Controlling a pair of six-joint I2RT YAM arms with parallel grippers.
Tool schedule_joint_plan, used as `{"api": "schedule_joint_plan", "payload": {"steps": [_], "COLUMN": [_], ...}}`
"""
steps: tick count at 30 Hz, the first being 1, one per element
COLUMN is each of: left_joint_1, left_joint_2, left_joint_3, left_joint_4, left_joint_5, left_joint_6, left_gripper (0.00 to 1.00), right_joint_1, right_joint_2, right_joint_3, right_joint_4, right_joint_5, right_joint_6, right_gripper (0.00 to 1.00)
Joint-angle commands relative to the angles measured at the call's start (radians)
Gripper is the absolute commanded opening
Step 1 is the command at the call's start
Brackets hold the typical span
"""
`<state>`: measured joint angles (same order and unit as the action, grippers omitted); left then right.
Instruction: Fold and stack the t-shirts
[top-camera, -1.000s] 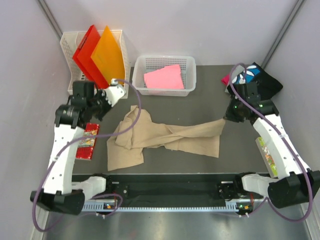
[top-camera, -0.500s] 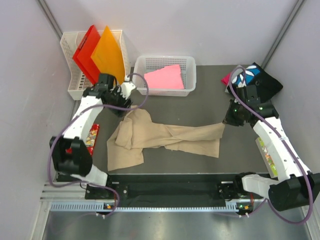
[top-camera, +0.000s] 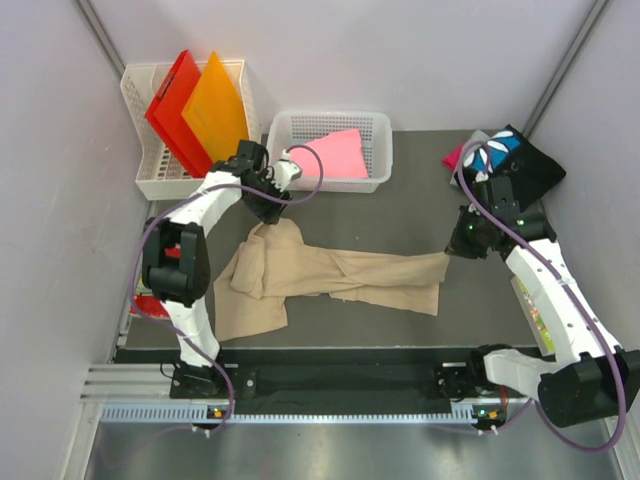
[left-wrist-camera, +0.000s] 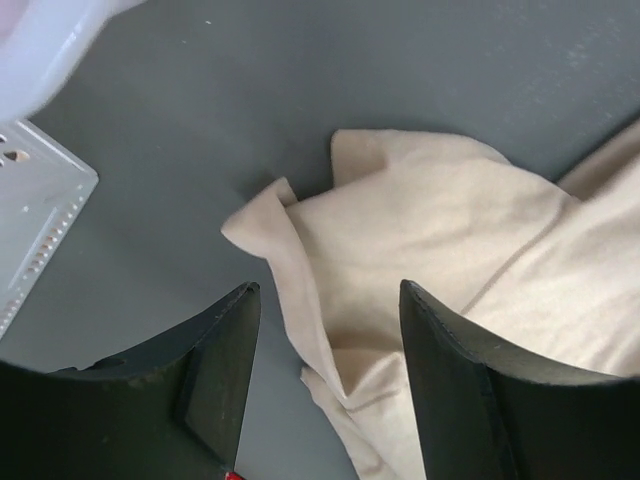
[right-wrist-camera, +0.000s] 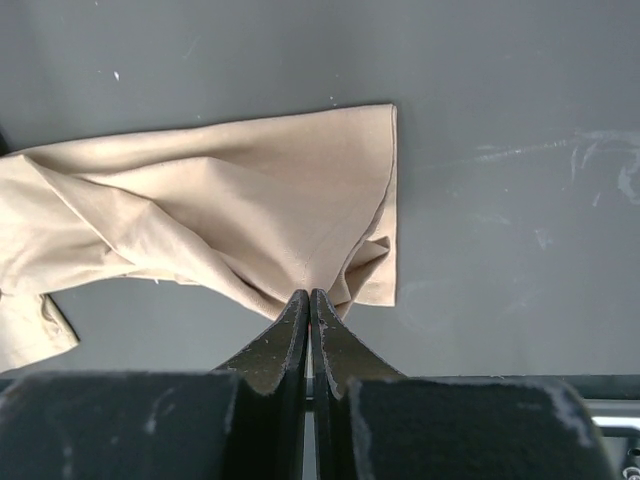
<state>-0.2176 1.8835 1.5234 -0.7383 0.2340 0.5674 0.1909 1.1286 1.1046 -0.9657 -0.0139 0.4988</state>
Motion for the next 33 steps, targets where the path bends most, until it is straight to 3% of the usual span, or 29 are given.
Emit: {"api": "schedule_joint_plan", "payload": {"steps": [1, 11, 29, 33], "left_joint_1": [0.003, 0.003, 0.004, 0.006], "left_joint_2": [0.072, 0.178, 0.221, 0.229], "left_joint_3": [0.089, 0.182, 0.165, 0.17], "left_joint_4": [0.048, 0.053, 0.08, 0.088], "left_joint_5": [-0.045, -0.081, -0.134, -0.137], "left_joint_6": [-0.009, -0.014, -0.009, -0.011], "left_gripper": [0.63, 0.58, 0.45, 0.34], "right_joint_1": [-0.01, -0.008, -0.01, -0.01], "right_joint_2": [-0.03, -0.033, -0.053, -0.062], "right_joint_3": [-0.002, -0.011, -0.023, -0.028], "right_joint_4": [0.027, 0.024, 0.015, 0.01], "right_joint_5": [-0.006, -0.006, -0.008, -0.008], "right_joint_6": [0.012, 0.012, 0.011, 0.009], "right_gripper": [0.0, 0.0, 0.0, 0.0]}}
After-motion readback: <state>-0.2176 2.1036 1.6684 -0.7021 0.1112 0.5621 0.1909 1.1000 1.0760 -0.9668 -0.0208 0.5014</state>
